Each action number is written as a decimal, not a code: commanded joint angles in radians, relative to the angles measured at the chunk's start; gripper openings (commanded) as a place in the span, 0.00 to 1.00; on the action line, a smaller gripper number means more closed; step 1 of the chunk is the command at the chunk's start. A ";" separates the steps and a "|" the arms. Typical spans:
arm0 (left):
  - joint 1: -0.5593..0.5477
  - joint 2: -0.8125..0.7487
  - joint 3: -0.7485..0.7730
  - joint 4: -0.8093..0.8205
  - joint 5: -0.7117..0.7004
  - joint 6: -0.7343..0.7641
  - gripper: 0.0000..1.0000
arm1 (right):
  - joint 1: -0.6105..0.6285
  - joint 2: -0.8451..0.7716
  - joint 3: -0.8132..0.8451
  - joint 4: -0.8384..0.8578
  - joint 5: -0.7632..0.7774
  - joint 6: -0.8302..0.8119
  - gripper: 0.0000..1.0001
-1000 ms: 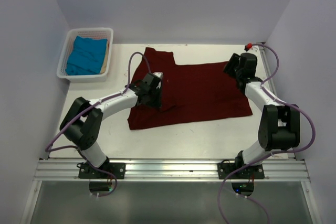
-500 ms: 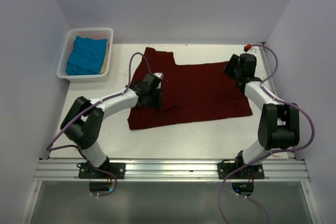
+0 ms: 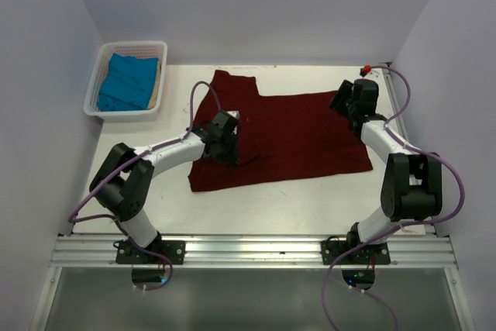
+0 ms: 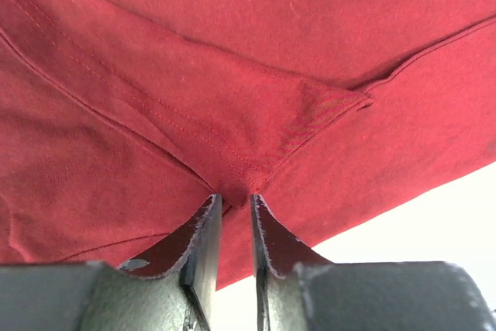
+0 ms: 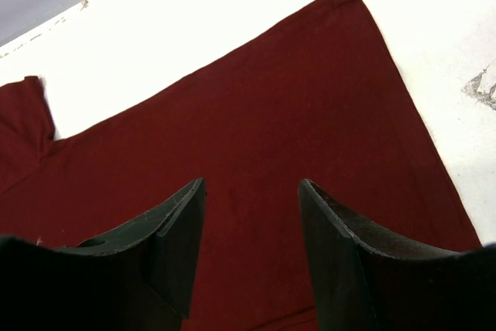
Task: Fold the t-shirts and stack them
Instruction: Fold the tshirt
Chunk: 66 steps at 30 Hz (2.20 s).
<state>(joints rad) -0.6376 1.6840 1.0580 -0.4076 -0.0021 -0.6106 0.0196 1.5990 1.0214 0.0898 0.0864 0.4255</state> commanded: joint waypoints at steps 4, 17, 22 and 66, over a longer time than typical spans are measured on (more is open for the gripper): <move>-0.007 -0.010 -0.027 0.056 0.031 -0.025 0.22 | 0.006 0.006 0.009 0.013 0.001 -0.010 0.55; -0.007 -0.026 -0.018 0.107 0.017 -0.003 0.00 | 0.005 0.004 0.011 0.018 -0.002 -0.010 0.55; -0.007 -0.017 -0.006 0.110 0.014 0.011 0.00 | 0.005 0.001 0.011 0.018 -0.004 -0.010 0.54; -0.008 -0.007 0.048 -0.036 -0.064 -0.077 0.33 | 0.006 0.016 0.008 0.016 -0.011 -0.008 0.54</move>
<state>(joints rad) -0.6384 1.6863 1.1172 -0.4820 -0.0681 -0.6724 0.0196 1.6184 1.0214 0.0895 0.0853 0.4255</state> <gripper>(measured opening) 0.331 0.545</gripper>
